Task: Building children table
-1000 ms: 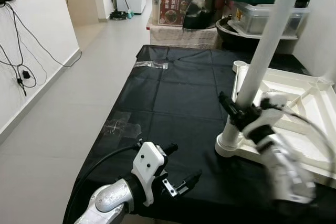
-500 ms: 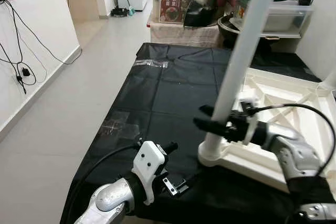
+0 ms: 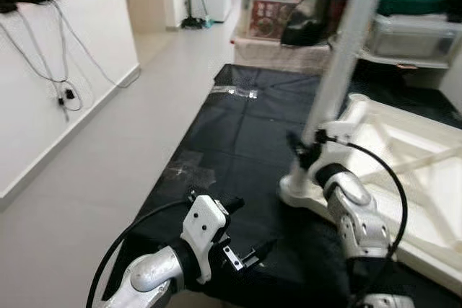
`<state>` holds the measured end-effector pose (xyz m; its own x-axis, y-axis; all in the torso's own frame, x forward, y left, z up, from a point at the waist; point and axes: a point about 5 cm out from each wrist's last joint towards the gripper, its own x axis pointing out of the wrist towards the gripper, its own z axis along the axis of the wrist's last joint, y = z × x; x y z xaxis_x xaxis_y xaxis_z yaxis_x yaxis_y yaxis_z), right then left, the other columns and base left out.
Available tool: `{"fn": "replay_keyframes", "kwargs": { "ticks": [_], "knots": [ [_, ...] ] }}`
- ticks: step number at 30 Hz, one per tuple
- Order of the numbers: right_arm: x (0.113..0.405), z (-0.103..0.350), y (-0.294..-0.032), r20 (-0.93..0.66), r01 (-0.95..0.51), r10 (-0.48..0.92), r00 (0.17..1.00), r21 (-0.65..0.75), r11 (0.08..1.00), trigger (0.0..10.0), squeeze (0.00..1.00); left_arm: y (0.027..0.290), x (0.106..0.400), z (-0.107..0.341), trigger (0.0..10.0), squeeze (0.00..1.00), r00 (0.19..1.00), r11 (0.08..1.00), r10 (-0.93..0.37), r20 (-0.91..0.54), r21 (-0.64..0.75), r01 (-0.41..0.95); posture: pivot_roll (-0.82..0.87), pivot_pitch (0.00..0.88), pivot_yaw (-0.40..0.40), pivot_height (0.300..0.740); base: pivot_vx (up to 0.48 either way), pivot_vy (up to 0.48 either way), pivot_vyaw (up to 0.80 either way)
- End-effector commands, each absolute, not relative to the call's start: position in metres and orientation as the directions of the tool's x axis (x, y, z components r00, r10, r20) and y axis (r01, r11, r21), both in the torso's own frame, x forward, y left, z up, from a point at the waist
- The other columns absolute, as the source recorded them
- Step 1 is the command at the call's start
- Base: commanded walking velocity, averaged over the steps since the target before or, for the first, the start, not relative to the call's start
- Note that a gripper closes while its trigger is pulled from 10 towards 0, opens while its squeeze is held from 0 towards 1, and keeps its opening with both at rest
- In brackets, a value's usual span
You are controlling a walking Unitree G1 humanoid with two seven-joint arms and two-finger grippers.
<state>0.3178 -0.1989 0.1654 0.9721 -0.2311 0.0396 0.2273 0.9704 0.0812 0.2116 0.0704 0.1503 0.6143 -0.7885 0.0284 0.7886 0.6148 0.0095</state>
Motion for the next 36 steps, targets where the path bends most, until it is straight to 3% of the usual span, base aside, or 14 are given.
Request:
{"fn": "replay_keyframes", "kwargs": {
  "ticks": [1,6,7,8,14,15,17,21,26,28,29,30,31,36],
  "knots": [
    [0.29,0.156,-0.225,0.019,0.529,-0.531,0.847,0.062,0.846,0.0,0.0,0.071,0.212,0.146,10.0,0.0,0.614,0.614,-0.789,0.007,-0.002,0.789,0.21,0.0,-0.057,0.74,0.0,0.0,0.0],
    [0.278,0.147,-0.202,-0.031,0.601,-0.603,0.797,0.148,0.786,0.0,0.0,0.072,0.212,0.146,10.0,0.0,0.618,0.618,-0.786,0.006,-0.004,0.786,0.22,0.0,-0.061,0.74,0.0,0.0,0.0],
    [0.281,0.147,-0.192,-0.031,0.564,-0.568,0.822,0.176,0.807,1.9,0.0,0.072,0.212,0.146,10.0,0.0,0.619,0.619,-0.785,0.006,-0.005,0.785,0.22,0.0,-0.058,0.74,0.0,0.0,0.0],
    [0.289,0.148,-0.178,-0.004,0.454,-0.464,0.886,0.215,0.865,10.0,1.0,0.072,0.212,0.146,10.0,0.0,0.62,0.62,-0.785,0.005,-0.006,0.785,0.22,0.0,-0.055,0.74,0.0,0.0,0.0],
    [0.298,0.156,-0.168,0.09,0.312,-0.338,0.937,0.217,0.925,10.0,1.0,0.072,0.211,0.146,10.0,0.0,0.622,0.622,-0.783,0.005,-0.01,0.783,0.22,0.0,-0.055,0.74,0.0,0.0,0.0],
    [0.303,0.157,-0.173,0.11,0.256,-0.288,0.951,0.236,0.937,10.0,0.0,0.072,0.211,0.146,10.0,0.0,0.622,0.622,-0.783,0.005,-0.011,0.783,0.22,0.0,-0.057,0.74,0.0,0.0,0.0],
    [0.307,0.161,-0.182,0.146,0.178,-0.214,0.966,0.229,0.957,10.0,0.0,0.072,0.211,0.146,10.0,0.0,0.621,0.621,-0.784,0.006,-0.012,0.784,0.22,0.0,-0.058,0.74,0.0,0.0,0.0],
    [0.312,0.165,-0.196,0.13,-0.216,0.186,0.974,0.278,0.936,10.0,0.0,0.072,0.212,0.147,10.0,0.0,0.619,0.619,-0.785,0.008,-0.011,0.786,0.22,0.0,-0.056,0.74,0.0,0.0,0.0],
    [0.307,0.166,-0.199,0.124,-0.364,0.342,0.931,0.295,0.883,10.0,0.0,0.071,0.212,0.147,10.0,0.0,0.617,0.617,-0.787,0.009,-0.011,0.787,0.21,0.0,-0.054,0.74,0.0,0.0,0.0],
    [0.299,0.168,-0.2,0.116,-0.516,0.505,0.856,0.266,0.814,10.0,0.0,0.07,0.213,0.147,10.0,0.0,0.616,0.616,-0.788,0.011,-0.011,0.788,0.21,0.0,-0.06,0.74,0.0,0.0,0.0],
    [0.294,0.172,-0.196,0.092,-0.673,0.673,0.734,0.222,0.705,10.0,0.0,0.069,0.213,0.147,10.0,0.0,0.613,0.613,-0.79,0.011,-0.01,0.79,0.22,0.0,-0.065,0.74,0.0,0.0,0.0],
    [0.294,0.172,-0.196,0.092,-0.673,0.673,0.734,0.222,0.705,10.0,0.0,0.069,0.213,0.147,10.0,0.0,0.613,0.613,-0.79,0.011,-0.01,0.79,0.22,0.0,-0.065,0.74,0.0,0.0,0.0],
    [0.292,0.176,-0.189,0.069,-0.787,0.791,0.607,0.183,0.589,10.0,0.0,0.069,0.213,0.148,10.0,0.0,0.612,0.612,-0.791,0.012,-0.009,0.791,0.23,0.0,-0.068,0.74,0.0,0.0,0.0],
    [0.3,0.175,-0.167,-0.001,-0.916,0.922,0.386,0.118,0.384,10.0,0.0,0.068,0.213,0.148,10.0,0.0,0.609,0.609,-0.793,0.013,-0.008,0.793,0.23,0.0,-0.068,0.74,0.0,0.0,0.0]
  ]
}}
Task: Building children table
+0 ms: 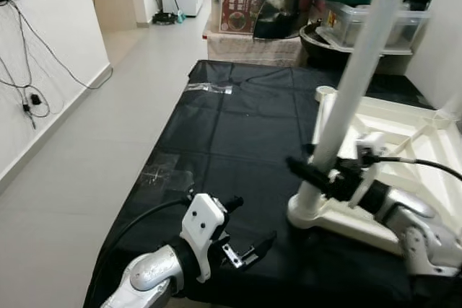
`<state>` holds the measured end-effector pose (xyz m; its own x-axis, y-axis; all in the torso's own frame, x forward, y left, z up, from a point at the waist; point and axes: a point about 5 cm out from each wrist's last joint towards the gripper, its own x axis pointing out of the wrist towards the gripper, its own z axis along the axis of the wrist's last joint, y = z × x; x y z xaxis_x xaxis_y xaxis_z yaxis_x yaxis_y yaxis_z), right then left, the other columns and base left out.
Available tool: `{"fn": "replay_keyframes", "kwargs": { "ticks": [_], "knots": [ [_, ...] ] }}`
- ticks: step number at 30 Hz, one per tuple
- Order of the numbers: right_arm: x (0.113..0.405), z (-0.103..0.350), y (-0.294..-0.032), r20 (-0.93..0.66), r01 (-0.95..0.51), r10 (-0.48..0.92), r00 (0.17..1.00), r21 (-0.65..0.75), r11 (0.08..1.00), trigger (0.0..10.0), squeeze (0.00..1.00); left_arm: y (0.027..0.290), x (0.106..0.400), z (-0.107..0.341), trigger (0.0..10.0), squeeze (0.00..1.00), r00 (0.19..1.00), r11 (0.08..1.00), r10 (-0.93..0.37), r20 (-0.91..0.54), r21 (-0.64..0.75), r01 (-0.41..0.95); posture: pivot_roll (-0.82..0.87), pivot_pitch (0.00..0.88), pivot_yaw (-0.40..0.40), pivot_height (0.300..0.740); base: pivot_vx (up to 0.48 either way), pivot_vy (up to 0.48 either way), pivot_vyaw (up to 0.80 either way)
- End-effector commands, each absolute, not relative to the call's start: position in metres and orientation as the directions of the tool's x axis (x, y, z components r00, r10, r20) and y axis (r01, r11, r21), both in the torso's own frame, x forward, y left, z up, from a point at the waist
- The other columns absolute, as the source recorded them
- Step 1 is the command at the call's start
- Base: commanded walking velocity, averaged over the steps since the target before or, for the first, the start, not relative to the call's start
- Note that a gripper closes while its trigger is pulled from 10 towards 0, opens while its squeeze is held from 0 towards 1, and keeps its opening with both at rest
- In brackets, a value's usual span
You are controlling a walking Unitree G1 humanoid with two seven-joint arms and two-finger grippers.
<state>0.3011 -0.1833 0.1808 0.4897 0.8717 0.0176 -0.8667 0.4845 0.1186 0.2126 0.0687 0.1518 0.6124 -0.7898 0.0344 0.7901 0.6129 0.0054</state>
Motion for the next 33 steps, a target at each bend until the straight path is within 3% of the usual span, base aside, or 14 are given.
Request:
{"fn": "replay_keyframes", "kwargs": {
  "ticks": [1,3,4,5,6,13,15,16,18,21,28,29,32,33],
  "knots": [
    [0.3,0.175,-0.167,-0.001,-0.916,0.922,0.386,0.118,0.384,10.0,0.0,0.068,0.213,0.148,10.0,0.0,0.609,0.609,-0.793,0.013,-0.008,0.793,0.23,0.0,-0.068,0.74,0.0,0.0,0.0],
    [0.303,0.172,-0.16,-0.036,-0.931,0.936,0.351,0.099,0.352,10.0,0.0,0.068,0.213,0.148,10.0,0.0,0.609,0.609,-0.793,0.013,-0.008,0.793,0.24,0.0,-0.072,0.74,0.0,0.0,0.0],
    [0.307,0.169,-0.154,-0.068,-0.942,0.945,0.321,0.084,0.326,4.8,0.0,0.068,0.213,0.148,10.0,0.0,0.608,0.608,-0.793,0.012,-0.007,0.794,0.24,0.0,-0.076,0.74,0.0,0.0,0.0],
    [0.307,0.169,-0.154,-0.068,-0.942,0.945,0.321,0.084,0.326,4.8,0.0,0.068,0.213,0.148,10.0,0.0,0.608,0.608,-0.793,0.012,-0.007,0.794,0.24,0.0,-0.076,0.74,0.0,0.0,0.0],
    [0.309,0.167,-0.151,-0.086,-0.946,0.948,0.307,0.078,0.314,0.0,0.0,0.068,0.213,0.148,10.0,0.0,0.608,0.608,-0.793,0.012,-0.007,0.794,0.24,0.0,-0.076,0.74,0.0,0.0,0.0],
    [0.333,0.171,-0.16,0.01,-0.658,0.658,0.753,0.006,0.753,0.0,0.0,0.069,0.212,0.146,10.0,0.0,0.611,0.611,-0.792,0.009,-0.006,0.792,0.24,0.0,-0.077,0.74,0.0,0.0,0.0],
    [0.337,0.17,-0.189,0.018,-0.285,0.285,0.958,0.037,0.958,0.0,0.0,0.07,0.212,0.146,10.0,0.0,0.609,0.609,-0.793,0.006,-0.007,0.793,0.22,0.0,-0.062,0.74,0.0,0.0,0.0],
    [0.337,0.17,-0.189,0.018,-0.285,0.285,0.958,0.037,0.958,0.0,0.0,0.07,0.212,0.146,10.0,0.0,0.609,0.609,-0.793,0.006,-0.007,0.793,0.22,0.0,-0.062,0.74,0.0,0.0,0.0],
    [0.322,0.166,-0.221,0.003,0.146,-0.147,0.989,0.054,0.988,0.0,0.0,0.069,0.212,0.146,10.0,0.0,0.607,0.607,-0.795,0.005,-0.009,0.795,0.21,0.0,-0.056,0.74,0.0,0.0,0.0],
    [0.305,0.164,-0.233,0.013,0.36,-0.361,0.932,0.041,0.932,0.0,0.0,0.069,0.212,0.145,10.0,0.0,0.606,0.606,-0.796,0.004,-0.01,0.796,0.21,0.0,-0.052,0.74,0.0,0.0,0.0],
    [0.268,0.154,-0.222,-0.013,0.606,-0.609,0.793,0.11,0.788,0.0,0.0,0.069,0.212,0.146,10.0,0.0,0.605,0.605,-0.796,0.005,-0.009,0.796,0.21,0.0,-0.063,0.74,0.0,0.0,0.0],
    [0.273,0.152,-0.21,-0.014,0.555,-0.56,0.828,0.157,0.817,10.0,0.0,0.069,0.212,0.146,10.0,0.0,0.605,0.605,-0.796,0.004,-0.009,0.796,0.21,0.0,-0.063,0.74,0.0,0.0,0.0],
    [0.278,0.152,-0.201,-0.013,0.524,-0.531,0.847,0.184,0.832,10.0,0.0,0.069,0.212,0.146,10.0,0.0,0.605,0.605,-0.796,0.004,-0.009,0.796,0.21,0.0,-0.063,0.74,0.0,0.0,0.0],
    [0.285,0.152,-0.193,0.014,0.456,-0.47,0.883,0.217,0.863,10.0,1.0,0.069,0.212,0.146,10.0,0.0,0.605,0.605,-0.796,0.004,-0.01,0.796,0.21,0.0,-0.059,0.74,0.0,0.0,0.0]
  ]
}}
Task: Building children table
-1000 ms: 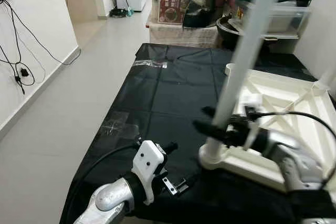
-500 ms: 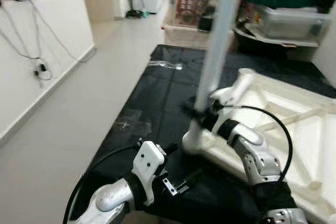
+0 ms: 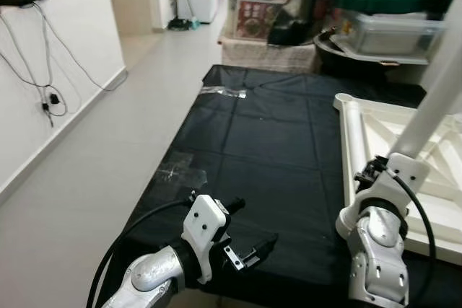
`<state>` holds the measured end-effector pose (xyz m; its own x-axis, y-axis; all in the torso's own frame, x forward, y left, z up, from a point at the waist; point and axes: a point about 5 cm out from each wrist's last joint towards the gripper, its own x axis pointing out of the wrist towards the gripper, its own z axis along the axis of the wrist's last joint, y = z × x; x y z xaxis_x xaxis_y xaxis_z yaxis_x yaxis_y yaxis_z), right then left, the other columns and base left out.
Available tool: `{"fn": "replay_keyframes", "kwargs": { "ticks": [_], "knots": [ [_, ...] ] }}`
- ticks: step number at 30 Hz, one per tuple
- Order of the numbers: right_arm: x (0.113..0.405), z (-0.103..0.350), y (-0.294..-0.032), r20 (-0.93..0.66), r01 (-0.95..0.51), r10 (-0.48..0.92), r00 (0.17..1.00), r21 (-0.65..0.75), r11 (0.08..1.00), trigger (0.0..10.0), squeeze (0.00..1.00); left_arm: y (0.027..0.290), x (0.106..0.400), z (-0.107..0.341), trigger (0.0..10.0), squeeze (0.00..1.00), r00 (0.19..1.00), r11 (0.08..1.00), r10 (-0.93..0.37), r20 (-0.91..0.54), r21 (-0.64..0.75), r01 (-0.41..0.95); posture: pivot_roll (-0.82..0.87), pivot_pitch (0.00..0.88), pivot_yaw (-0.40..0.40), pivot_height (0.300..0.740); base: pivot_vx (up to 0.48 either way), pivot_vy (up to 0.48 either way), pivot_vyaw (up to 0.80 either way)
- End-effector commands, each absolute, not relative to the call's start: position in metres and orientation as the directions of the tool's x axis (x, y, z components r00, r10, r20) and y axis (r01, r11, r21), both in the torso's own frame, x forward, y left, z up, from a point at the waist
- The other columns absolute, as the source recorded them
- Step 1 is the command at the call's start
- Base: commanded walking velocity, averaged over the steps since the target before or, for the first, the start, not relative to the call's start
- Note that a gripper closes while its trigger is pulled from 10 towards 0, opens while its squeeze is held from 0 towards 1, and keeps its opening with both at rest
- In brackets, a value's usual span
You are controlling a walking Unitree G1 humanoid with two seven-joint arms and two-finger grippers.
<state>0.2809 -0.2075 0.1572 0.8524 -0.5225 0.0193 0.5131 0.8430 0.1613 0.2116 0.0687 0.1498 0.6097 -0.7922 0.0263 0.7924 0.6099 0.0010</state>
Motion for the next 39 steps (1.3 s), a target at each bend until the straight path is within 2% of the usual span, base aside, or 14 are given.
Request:
{"fn": "replay_keyframes", "kwargs": {
  "ticks": [1,2,3,11,14,17,24,25,26,27,32,36,38,39],
  "knots": [
    [0.285,0.152,-0.193,0.014,0.456,-0.47,0.883,0.217,0.863,10.0,1.0,0.069,0.212,0.146,10.0,0.0,0.605,0.605,-0.796,0.004,-0.01,0.796,0.21,0.0,-0.059,0.74,0.0,0.0,0.0],
    [0.291,0.153,-0.191,0.044,0.404,-0.422,0.905,0.218,0.889,10.0,0.81,0.069,0.212,0.146,10.0,0.0,0.605,0.605,-0.796,0.005,-0.009,0.796,0.22,0.0,-0.063,0.74,0.0,0.0,0.0],
    [0.296,0.153,-0.195,0.072,0.346,-0.37,0.926,0.23,0.91,10.0,0.0,0.068,0.212,0.146,10.0,0.0,0.606,0.605,-0.796,0.006,-0.009,0.796,0.22,0.0,-0.065,0.74,0.0,0.0,0.0],
    [0.301,0.159,-0.207,0.152,-0.285,0.246,0.957,0.355,0.89,10.0,0.0,0.068,0.212,0.147,10.0,0.0,0.604,0.604,-0.797,0.009,-0.009,0.797,0.22,0.0,-0.064,0.74,0.0,0.0,0.0],
    [0.293,0.165,-0.208,0.183,-0.472,0.435,0.882,0.349,0.81,10.0,0.0,0.067,0.212,0.147,10.0,0.0,0.603,0.603,-0.797,0.01,-0.009,0.797,0.22,0.0,-0.066,0.74,0.0,0.0,0.0],
    [0.284,0.174,-0.197,0.126,-0.778,0.775,0.619,0.233,0.583,10.0,0.0,0.067,0.212,0.146,10.0,0.0,0.602,0.602,-0.798,0.011,-0.006,0.798,0.23,0.0,-0.075,0.74,0.0,0.0,0.0],
    [0.296,0.172,-0.172,0.025,-0.892,0.9,0.436,0.142,0.428,10.0,0.0,0.068,0.213,0.145,10.0,0.0,0.603,0.603,-0.797,0.009,-0.008,0.797,0.23,0.0,-0.077,0.74,0.0,0.0,0.0],
    [0.3,0.165,-0.152,-0.036,-0.928,0.934,0.355,0.106,0.357,4.3,0.0,0.069,0.213,0.144,10.0,0.0,0.606,0.606,-0.796,0.008,-0.009,0.796,0.24,0.0,-0.083,0.74,0.0,0.0,0.0],
    [0.3,0.165,-0.152,-0.036,-0.928,0.934,0.355,0.106,0.357,4.3,0.0,0.069,0.213,0.144,10.0,0.0,0.606,0.606,-0.796,0.008,-0.009,0.796,0.24,0.0,-0.083,0.74,0.0,0.0,0.0],
    [0.302,0.164,-0.145,-0.041,-0.934,0.939,0.342,0.101,0.344,0.0,0.0,0.069,0.213,0.144,10.0,0.0,0.607,0.607,-0.794,0.007,-0.008,0.794,0.24,0.0,-0.083,0.74,0.0,0.0,0.0],
    [0.318,0.158,-0.145,-0.028,-0.799,0.8,0.599,0.05,0.599,0.0,0.0,0.069,0.213,0.143,10.0,0.0,0.612,0.612,-0.791,0.007,-0.006,0.791,0.25,0.0,-0.089,0.74,0.0,0.0,0.0],
    [0.333,0.158,-0.177,-0.01,-0.357,0.358,0.934,0.068,0.932,0.0,0.0,0.069,0.212,0.143,10.0,0.0,0.612,0.612,-0.791,0.007,-0.006,0.791,0.23,0.0,-0.077,0.74,0.0,0.0,0.0],
    [0.333,0.158,-0.177,-0.01,-0.357,0.358,0.934,0.068,0.932,0.0,0.0,0.069,0.212,0.143,10.0,0.0,0.612,0.612,-0.791,0.007,-0.006,0.791,0.23,0.0,-0.077,0.74,0.0,0.0,0.0],
    [0.316,0.158,-0.223,-0.003,0.204,-0.204,0.979,0.071,0.976,0.0,0.0,0.069,0.213,0.143,10.0,0.0,0.611,0.611,-0.791,0.006,-0.009,0.791,0.21,0.0,-0.061,0.74,0.0,0.0,0.0]
  ]
}}
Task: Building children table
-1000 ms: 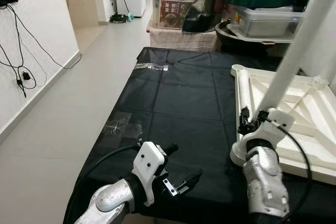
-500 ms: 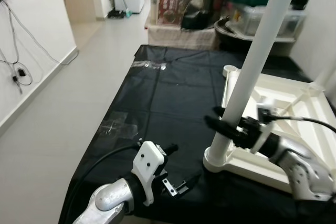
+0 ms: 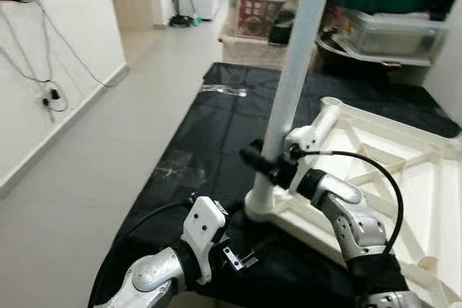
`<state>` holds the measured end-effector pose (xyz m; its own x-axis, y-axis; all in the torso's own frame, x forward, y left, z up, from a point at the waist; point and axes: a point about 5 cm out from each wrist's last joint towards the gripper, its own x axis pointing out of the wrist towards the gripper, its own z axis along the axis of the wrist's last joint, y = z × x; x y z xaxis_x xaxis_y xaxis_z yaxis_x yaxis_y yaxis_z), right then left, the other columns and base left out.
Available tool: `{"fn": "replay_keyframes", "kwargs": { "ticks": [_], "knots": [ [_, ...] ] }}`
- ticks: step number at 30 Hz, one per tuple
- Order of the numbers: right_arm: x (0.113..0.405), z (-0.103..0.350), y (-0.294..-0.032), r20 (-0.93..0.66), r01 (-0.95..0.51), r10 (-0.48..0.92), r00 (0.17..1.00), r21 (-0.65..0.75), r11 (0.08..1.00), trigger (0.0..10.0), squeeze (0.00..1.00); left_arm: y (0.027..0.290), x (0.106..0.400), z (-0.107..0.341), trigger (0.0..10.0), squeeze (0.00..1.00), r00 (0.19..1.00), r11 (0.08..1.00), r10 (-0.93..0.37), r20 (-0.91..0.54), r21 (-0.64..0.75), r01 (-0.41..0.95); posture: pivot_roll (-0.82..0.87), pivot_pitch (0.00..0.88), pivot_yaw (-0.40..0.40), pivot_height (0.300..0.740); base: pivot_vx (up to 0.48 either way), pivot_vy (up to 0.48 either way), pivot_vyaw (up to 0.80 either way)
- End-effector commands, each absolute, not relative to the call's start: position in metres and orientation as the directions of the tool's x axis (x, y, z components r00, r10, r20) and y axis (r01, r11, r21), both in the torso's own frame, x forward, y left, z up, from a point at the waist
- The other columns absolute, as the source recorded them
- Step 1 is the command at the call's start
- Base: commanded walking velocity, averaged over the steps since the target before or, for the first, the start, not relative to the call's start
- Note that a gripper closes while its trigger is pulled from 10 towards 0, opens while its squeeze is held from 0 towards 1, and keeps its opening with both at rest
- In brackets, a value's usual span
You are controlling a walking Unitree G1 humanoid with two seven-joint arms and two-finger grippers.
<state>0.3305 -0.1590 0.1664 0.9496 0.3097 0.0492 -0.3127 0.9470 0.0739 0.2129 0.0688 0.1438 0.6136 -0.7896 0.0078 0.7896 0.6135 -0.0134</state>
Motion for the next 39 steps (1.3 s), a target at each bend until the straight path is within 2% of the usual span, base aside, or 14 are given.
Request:
{"fn": "replay_keyframes", "kwargs": {
  "ticks": [1,3,11,12,13,14,17,18,19,23,24,27,31,39],
  "knots": [
    [0.316,0.158,-0.223,-0.003,0.204,-0.204,0.979,0.071,0.976,0.0,0.0,0.069,0.213,0.143,10.0,0.0,0.611,0.611,-0.791,0.006,-0.009,0.791,0.21,0.0,-0.061,0.74,0.0,0.0,0.0],
    [0.282,0.153,-0.242,-0.029,0.544,-0.543,0.839,0.081,0.835,0.0,0.0,0.068,0.213,0.143,10.0,0.0,0.609,0.609,-0.793,0.005,-0.014,0.793,0.21,0.0,-0.062,0.74,0.0,0.0,0.0],
    [0.27,0.152,-0.223,-0.03,0.614,-0.615,0.788,0.129,0.779,0.0,0.0,0.069,0.214,0.143,10.0,0.0,0.609,0.609,-0.793,0.005,-0.013,0.793,0.21,0.0,-0.062,0.74,0.0,0.0,0.0],
    [0.277,0.15,-0.21,-0.017,0.551,-0.555,0.831,0.157,0.82,7.6,0.0,0.069,0.214,0.143,10.0,0.0,0.608,0.608,-0.794,0.006,-0.013,0.794,0.21,0.0,-0.061,0.74,0.0,0.0,0.0],
    [0.277,0.15,-0.21,-0.017,0.551,-0.555,0.831,0.157,0.82,7.6,0.0,0.069,0.214,0.143,10.0,0.0,0.608,0.608,-0.794,0.006,-0.013,0.794,0.21,0.0,-0.061,0.74,0.0,0.0,0.0],
    [0.286,0.15,-0.194,0.016,0.432,-0.445,0.896,0.21,0.877,10.0,1.0,0.069,0.214,0.144,10.0,0.0,0.609,0.608,-0.794,0.006,-0.012,0.794,0.21,0.0,-0.06,0.74,0.0,0.0,0.0],
    [0.291,0.15,-0.184,0.05,0.351,-0.37,0.927,0.224,0.909,10.0,1.0,0.069,0.214,0.144,10.0,0.0,0.608,0.608,-0.794,0.007,-0.012,0.794,0.22,0.0,-0.059,0.74,0.0,0.0,0.0],
    [0.297,0.15,-0.179,0.078,0.246,-0.275,0.958,0.26,0.934,10.0,0.38,0.069,0.214,0.144,10.0,0.0,0.608,0.607,-0.794,0.007,-0.011,0.794,0.22,0.0,-0.062,0.74,0.0,0.0,0.0],
    [0.301,0.149,-0.18,0.096,0.142,-0.18,0.979,0.312,0.939,10.0,0.0,0.069,0.214,0.145,10.0,0.0,0.607,0.607,-0.795,0.007,-0.01,0.795,0.22,0.0,-0.062,0.74,0.0,0.0,0.0],
    [0.304,0.15,-0.186,0.114,-0.089,0.054,0.992,0.332,0.939,10.0,0.0,0.068,0.214,0.145,10.0,0.0,0.605,0.605,-0.796,0.008,-0.009,0.796,0.22,0.0,-0.061,0.74,0.0,0.0,0.0],
    [0.304,0.15,-0.19,0.101,-0.238,0.217,0.971,0.312,0.92,10.0,0.0,0.069,0.214,0.145,10.0,0.0,0.605,0.604,-0.797,0.007,-0.007,0.797,0.21,0.0,-0.056,0.74,0.0,0.0,0.0],
    [0.278,0.159,-0.185,0.091,-0.668,0.67,0.737,0.251,0.701,10.0,0.0,0.069,0.214,0.145,10.0,0.0,0.603,0.603,-0.798,0.008,-0.002,0.798,0.22,0.0,-0.065,0.74,0.0,0.0,0.0],
    [0.267,0.164,-0.182,0.056,-0.804,0.814,0.578,0.214,0.555,10.0,0.0,0.068,0.214,0.145,10.0,0.0,0.601,0.601,-0.799,0.008,0.002,0.799,0.22,0.0,-0.069,0.74,0.0,0.0,0.0],
    [0.289,0.172,-0.165,0.014,-0.91,0.917,0.398,0.133,0.393,10.0,0.0,0.068,0.214,0.144,10.0,0.0,0.599,0.599,-0.801,0.007,0.001,0.801,0.22,0.0,-0.064,0.74,0.0,0.0,0.0]
  ]
}}
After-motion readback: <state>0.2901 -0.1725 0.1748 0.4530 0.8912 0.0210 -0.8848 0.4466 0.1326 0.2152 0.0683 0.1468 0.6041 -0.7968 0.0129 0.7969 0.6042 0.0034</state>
